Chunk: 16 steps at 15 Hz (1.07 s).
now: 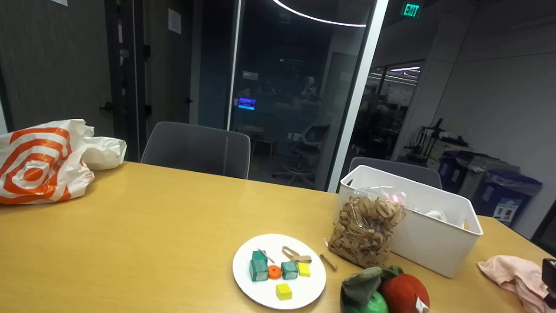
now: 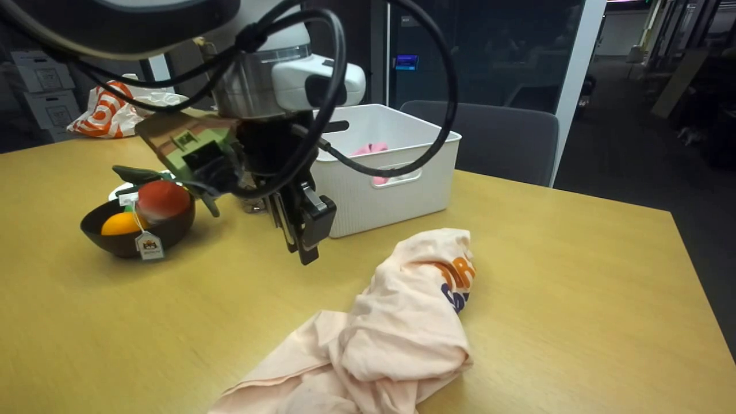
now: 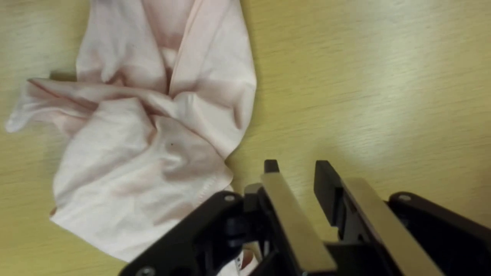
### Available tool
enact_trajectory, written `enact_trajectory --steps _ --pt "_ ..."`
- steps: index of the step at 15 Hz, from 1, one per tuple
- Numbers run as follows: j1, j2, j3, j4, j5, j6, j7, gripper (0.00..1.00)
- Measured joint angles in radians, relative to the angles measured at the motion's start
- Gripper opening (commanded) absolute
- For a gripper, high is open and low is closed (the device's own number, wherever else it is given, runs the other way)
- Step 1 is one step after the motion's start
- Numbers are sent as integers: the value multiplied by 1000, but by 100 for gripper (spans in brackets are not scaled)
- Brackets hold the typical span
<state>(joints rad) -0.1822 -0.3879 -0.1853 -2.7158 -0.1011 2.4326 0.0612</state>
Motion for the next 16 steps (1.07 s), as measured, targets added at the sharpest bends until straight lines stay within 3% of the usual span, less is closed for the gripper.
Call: enact_trajectory --steps 5,11,16 --pt "-51 44 45 2 -76 -53 103 99" --pt "-135 130 63 23 -210 -44 307 100" --pt "-156 236 51 53 -245 79 394 100"
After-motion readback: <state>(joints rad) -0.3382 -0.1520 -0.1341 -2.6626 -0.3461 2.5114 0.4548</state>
